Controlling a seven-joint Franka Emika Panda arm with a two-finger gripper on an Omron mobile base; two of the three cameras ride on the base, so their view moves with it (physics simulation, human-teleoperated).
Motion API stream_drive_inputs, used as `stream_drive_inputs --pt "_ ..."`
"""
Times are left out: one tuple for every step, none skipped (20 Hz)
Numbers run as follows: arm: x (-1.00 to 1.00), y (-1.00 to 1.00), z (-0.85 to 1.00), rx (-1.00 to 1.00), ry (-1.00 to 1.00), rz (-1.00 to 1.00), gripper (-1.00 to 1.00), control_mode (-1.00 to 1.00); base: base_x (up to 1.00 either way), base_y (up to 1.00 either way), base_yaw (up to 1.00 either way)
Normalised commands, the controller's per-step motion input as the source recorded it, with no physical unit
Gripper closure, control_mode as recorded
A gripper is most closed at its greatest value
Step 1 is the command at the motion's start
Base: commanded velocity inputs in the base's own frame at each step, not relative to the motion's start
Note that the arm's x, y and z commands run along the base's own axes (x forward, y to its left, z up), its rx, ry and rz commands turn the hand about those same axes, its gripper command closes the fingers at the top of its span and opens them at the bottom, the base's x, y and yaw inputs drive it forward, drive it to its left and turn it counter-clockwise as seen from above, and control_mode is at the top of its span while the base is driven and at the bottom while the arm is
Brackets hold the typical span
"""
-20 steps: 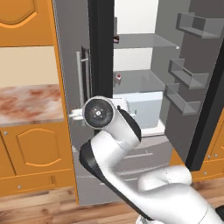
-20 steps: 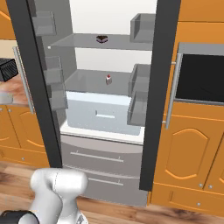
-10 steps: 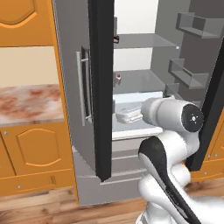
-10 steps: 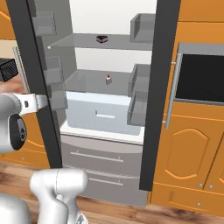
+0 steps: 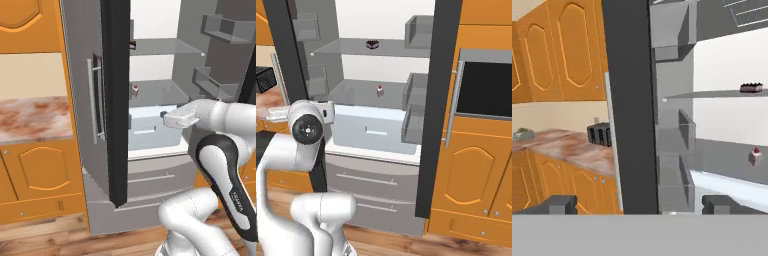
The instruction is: Take the cakes from the fridge and place them on the empty tray on the dining counter.
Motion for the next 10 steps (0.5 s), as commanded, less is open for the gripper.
stream_drive_inputs --pt "0.14 0.00 0.03 0.00 -0.45 0.28 -1.00 -1.00 0.00 0.00 0.00" --pt "0.21 0.00 0.02 0.00 -0.43 0.28 -1.00 -1.00 0.00 0.00 0.00" --pt "0.22 0.00 0.06 0.00 -0.40 0.28 -1.00 -1.00 0.00 0.00 0.00" --pt "0.19 0.00 0.04 0.00 -0.29 0.25 -1.00 -1.00 0.00 0.00 0.00" --pt "0.25 0.00 0.06 0.00 -0.20 0.21 -1.00 -1.00 0.00 0.00 0.00" --pt "0.34 0.00 0.11 0.00 -0.10 0.17 -1.00 -1.00 0.00 0.00 0.00" --pt "0.37 0.00 0.06 0.00 -0.04 0.11 -1.00 -1.00 0.00 0.00 0.00" --pt "0.42 0.00 0.05 0.02 0.00 0.07 -1.00 -1.00 0.00 0.00 0.00" --pt "0.46 0.00 0.02 0.03 0.00 0.00 -1.00 -1.00 0.00 0.00 0.00" --pt "0.51 0.00 0.03 0.05 0.00 0.00 -1.00 -1.00 0.00 0.00 0.00"
